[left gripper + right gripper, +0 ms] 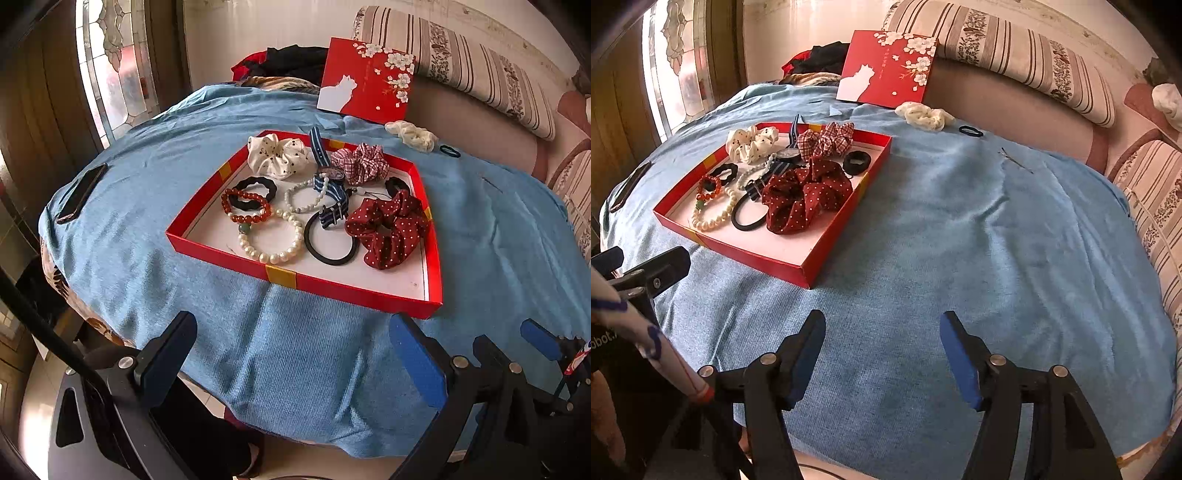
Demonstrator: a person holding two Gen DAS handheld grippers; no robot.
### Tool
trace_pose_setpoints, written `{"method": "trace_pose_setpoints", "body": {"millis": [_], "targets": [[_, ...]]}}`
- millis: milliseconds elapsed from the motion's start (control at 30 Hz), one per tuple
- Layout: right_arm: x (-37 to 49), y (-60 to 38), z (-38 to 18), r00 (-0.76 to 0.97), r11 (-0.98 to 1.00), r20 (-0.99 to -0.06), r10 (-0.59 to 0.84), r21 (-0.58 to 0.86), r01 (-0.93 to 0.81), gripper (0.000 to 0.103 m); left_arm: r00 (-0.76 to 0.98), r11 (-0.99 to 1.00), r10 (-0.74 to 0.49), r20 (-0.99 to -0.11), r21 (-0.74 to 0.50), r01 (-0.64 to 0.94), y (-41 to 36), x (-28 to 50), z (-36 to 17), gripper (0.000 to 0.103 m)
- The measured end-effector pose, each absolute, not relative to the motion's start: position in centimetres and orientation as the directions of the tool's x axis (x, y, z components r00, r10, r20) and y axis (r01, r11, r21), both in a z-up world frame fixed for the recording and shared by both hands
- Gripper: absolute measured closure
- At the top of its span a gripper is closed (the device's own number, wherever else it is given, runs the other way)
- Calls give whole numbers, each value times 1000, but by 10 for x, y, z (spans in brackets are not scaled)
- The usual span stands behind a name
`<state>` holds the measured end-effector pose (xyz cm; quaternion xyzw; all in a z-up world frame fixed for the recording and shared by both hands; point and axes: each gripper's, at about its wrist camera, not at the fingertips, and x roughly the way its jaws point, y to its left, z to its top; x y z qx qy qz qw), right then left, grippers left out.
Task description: Organize jewelry
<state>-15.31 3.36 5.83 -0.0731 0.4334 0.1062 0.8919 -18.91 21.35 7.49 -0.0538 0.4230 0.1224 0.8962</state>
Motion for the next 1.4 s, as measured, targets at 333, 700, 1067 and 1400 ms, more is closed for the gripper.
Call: {"method": "trace_pose_setpoints", "body": {"millis": [333, 700, 1067, 1400], "targets": [[-150, 35, 54, 596, 966, -794, 121, -45, -256, 34, 590, 966, 152, -793, -6, -258, 217, -186, 66, 0], [-149, 36, 50, 591, 966, -798, 122, -42, -256, 33, 571, 963, 146, -808, -15, -267, 221, -183, 58, 0], [-146, 38, 49, 593, 965, -795, 124, -44, -260, 32, 571, 959, 158, -805, -13, -283, 226, -183, 57, 0], [-145, 40, 49, 595, 963, -795, 122, -49, -264, 32, 578, 955, 178, -797, -2, -297, 228, -184, 59, 0]]}}
